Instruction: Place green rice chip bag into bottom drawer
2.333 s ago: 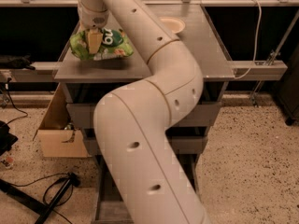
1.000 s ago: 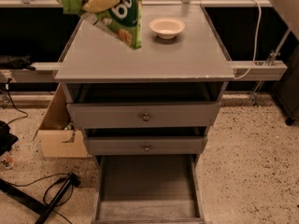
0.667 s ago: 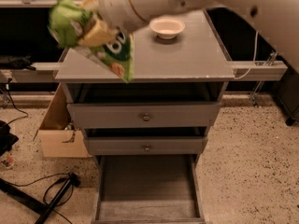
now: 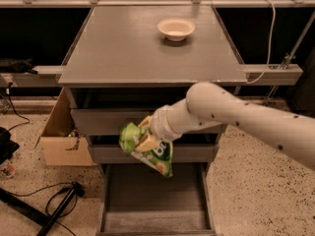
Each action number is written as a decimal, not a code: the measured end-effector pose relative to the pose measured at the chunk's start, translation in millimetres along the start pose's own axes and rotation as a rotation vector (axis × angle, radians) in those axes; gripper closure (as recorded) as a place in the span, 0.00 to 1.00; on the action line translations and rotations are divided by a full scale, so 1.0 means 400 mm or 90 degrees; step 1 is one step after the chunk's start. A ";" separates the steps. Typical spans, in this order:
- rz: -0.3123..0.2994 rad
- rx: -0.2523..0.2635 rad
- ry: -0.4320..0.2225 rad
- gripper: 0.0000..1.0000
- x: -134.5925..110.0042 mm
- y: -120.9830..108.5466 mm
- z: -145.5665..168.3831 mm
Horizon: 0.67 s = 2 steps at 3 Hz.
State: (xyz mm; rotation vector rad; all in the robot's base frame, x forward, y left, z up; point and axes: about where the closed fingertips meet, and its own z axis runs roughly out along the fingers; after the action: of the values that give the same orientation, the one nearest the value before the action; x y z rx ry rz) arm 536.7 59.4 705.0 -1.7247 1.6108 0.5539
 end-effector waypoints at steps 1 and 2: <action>0.042 -0.051 0.029 1.00 0.160 0.067 0.184; 0.042 -0.051 0.029 1.00 0.160 0.067 0.184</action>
Offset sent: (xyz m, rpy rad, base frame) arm -0.0055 0.0075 -0.0869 -0.0437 0.0896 0.0015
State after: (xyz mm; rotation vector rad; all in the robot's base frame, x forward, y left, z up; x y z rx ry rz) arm 530.2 70.4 604.7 -1.7580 1.7040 0.6230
